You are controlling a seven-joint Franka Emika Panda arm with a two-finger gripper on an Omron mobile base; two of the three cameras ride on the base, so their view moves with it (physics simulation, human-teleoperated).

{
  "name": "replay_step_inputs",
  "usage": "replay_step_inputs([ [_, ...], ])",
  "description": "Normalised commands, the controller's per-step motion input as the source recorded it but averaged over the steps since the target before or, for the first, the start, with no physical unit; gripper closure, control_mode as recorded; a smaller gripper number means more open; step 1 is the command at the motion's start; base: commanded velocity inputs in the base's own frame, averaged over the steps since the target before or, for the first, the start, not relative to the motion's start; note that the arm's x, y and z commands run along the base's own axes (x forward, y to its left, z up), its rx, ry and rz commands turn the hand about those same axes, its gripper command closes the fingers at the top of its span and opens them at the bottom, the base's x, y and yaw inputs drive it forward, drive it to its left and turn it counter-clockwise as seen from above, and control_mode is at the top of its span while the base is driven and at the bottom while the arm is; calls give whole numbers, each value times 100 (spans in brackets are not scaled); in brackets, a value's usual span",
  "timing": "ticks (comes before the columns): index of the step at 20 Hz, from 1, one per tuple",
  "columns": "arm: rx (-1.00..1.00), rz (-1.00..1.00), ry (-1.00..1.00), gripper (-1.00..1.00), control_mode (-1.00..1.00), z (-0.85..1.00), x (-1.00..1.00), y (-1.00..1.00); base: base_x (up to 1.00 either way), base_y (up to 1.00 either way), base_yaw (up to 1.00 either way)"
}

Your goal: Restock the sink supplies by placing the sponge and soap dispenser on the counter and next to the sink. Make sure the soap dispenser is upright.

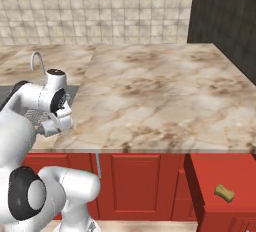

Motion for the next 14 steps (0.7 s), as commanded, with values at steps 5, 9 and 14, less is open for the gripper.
replay_step_inputs([
  [5, 19, -14, 0, 100, -100, 8, 100, 43, 0, 0, 0],
  [9, 26, -24, 2, 100, -100, -1, 62, 18, 0, 0, 0],
  [14, 51, -15, 12, 100, -100, -18, 54, -3, 0, 0, 0],
])
